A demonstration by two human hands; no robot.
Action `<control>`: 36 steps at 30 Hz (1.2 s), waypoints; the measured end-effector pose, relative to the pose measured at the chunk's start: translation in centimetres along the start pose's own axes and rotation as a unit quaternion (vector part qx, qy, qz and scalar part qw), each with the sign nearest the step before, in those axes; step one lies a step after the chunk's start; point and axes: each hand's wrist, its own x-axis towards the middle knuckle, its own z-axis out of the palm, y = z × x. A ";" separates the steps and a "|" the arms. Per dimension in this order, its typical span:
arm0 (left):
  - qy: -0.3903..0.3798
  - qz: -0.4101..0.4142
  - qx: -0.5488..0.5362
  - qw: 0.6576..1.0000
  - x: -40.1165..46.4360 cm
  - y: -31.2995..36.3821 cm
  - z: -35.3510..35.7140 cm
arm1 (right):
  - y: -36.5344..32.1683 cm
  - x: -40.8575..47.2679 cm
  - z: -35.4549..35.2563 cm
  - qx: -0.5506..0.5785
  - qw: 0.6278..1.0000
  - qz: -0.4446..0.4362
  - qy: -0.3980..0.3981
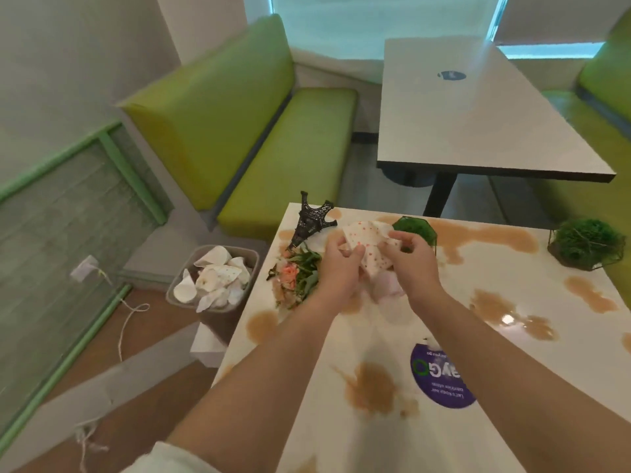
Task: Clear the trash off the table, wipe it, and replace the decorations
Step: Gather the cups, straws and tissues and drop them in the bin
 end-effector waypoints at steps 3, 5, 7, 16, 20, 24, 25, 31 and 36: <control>0.042 0.004 0.004 0.999 0.8 -0.7 -5.5 | -1.2 -1.8 4.6 -0.060 0.996 -0.059 -0.026; 0.064 0.005 0.023 0.998 1.3 -1.2 -9.2 | -2.0 -3.0 7.7 -0.076 0.991 -0.095 -0.057; 0.077 0.010 0.030 0.997 1.6 -1.7 -12.7 | -2.4 -4.0 10.7 -0.098 0.983 -0.133 -0.078; 0.149 -0.049 0.024 0.987 2.6 -5.5 -27.4 | -0.9 -7.0 25.5 -0.147 0.975 -0.099 -0.136; 0.186 -0.057 0.085 0.977 3.2 -7.7 -32.1 | 0.7 -7.0 30.4 -0.179 0.971 -0.064 -0.142; 0.193 -0.071 0.163 0.965 4.1 -9.2 -35.1 | 2.0 -5.7 34.8 -0.200 0.966 -0.044 -0.159; 0.195 -0.072 0.171 0.963 4.2 -9.5 -35.5 | 2.2 -5.2 35.7 -0.202 0.965 -0.039 -0.164; 0.177 -0.086 0.213 0.957 4.7 -11.4 -36.7 | 3.1 -3.3 38.7 -0.226 0.957 -0.028 -0.178; 0.161 -0.084 0.220 0.959 5.1 -11.5 -36.6 | 3.3 -3.1 38.2 -0.255 0.941 -0.041 -0.220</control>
